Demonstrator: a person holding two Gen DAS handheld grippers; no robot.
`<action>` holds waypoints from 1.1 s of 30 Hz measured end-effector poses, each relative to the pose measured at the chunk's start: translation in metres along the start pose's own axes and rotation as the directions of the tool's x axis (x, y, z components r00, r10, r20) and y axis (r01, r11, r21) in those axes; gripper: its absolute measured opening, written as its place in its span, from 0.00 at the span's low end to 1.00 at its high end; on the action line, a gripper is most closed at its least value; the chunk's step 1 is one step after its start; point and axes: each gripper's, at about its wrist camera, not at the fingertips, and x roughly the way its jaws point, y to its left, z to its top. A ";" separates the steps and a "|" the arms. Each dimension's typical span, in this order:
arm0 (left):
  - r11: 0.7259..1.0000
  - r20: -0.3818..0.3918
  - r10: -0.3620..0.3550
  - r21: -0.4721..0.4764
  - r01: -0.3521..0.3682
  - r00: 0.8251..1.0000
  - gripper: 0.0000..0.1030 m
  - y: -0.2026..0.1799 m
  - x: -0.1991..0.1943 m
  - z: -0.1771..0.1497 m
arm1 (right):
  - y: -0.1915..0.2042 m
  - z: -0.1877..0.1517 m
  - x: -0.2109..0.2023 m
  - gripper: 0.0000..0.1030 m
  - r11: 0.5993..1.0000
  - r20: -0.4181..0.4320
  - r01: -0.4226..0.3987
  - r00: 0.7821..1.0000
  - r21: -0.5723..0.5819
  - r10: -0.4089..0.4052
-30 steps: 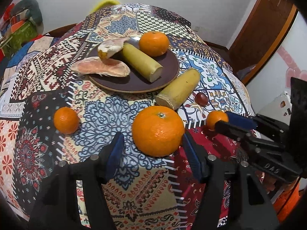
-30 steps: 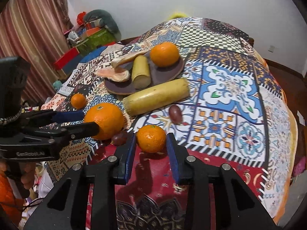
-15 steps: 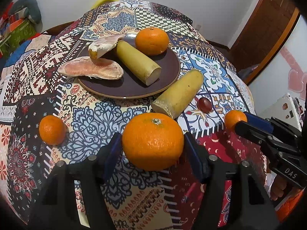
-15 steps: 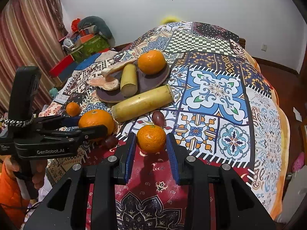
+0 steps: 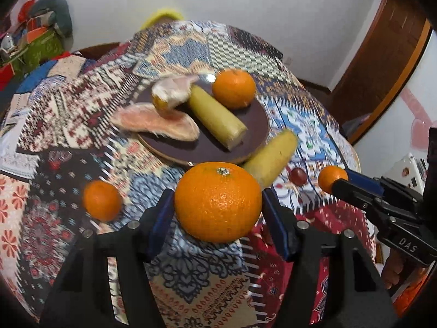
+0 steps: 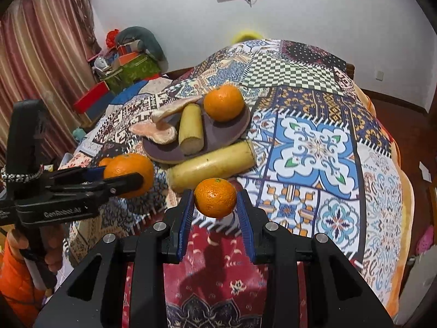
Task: Organize fruits
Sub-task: 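Carry the large orange with the left tool while the right tool carries the tangerine onto the plate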
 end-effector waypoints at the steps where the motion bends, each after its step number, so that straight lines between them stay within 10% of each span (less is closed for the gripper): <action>1: 1.000 0.011 0.002 -0.004 -0.002 1.000 0.62 0.002 -0.003 0.003 | 0.000 0.002 0.001 0.29 1.000 0.003 -0.001 1.000 0.000 0.001; 33: 1.000 0.062 -0.004 -0.020 0.005 0.998 0.62 0.018 0.061 0.086 | -0.014 0.076 0.080 0.29 1.000 0.022 -0.018 1.000 -0.014 0.018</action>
